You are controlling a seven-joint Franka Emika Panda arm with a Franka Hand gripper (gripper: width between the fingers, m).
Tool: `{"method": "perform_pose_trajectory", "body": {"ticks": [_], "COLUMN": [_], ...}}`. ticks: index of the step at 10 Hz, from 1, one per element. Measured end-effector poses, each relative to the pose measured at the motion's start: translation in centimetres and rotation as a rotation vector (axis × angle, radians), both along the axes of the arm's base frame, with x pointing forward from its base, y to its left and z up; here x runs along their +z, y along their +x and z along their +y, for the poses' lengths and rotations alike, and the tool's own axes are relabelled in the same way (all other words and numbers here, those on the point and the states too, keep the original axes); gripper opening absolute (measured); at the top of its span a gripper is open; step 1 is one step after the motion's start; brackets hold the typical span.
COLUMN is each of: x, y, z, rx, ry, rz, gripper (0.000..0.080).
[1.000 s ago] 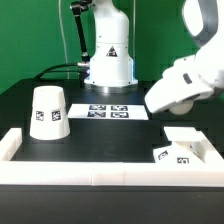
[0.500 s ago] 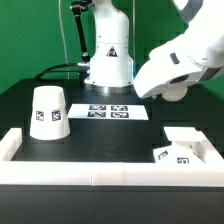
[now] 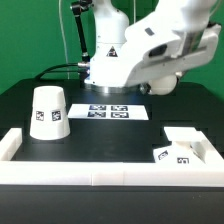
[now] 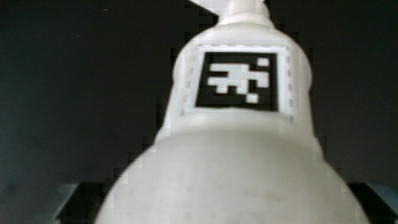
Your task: Assemble lamp
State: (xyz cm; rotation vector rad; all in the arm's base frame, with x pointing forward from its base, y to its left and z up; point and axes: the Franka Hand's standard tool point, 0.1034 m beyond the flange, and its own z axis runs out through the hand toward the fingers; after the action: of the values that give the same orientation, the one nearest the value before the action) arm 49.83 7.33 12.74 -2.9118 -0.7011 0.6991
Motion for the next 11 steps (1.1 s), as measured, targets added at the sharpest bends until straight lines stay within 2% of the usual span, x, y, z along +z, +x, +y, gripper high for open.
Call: {"method": "perform_pose_trajectory", "body": {"ticks": [3, 5, 6, 9, 11], "x": [-0.4, -1.0, -0.3, 1.7, 1.2], "y": [0.6, 1.9, 2.3, 4.7, 5.1], "z": [-0.4, -0.9, -1.1, -1.7, -2.8], "rx": [-0.022, -0.011, -0.024, -0.061, -0.058], "ry": [0.035, 0.086, 0.091, 0.14, 0.149], "rz": [-0.166, -0.321, -0.336, -0.495, -0.63], "gripper": [0.0576, 0.0576, 0.0576, 0.0576, 0.0576]}}
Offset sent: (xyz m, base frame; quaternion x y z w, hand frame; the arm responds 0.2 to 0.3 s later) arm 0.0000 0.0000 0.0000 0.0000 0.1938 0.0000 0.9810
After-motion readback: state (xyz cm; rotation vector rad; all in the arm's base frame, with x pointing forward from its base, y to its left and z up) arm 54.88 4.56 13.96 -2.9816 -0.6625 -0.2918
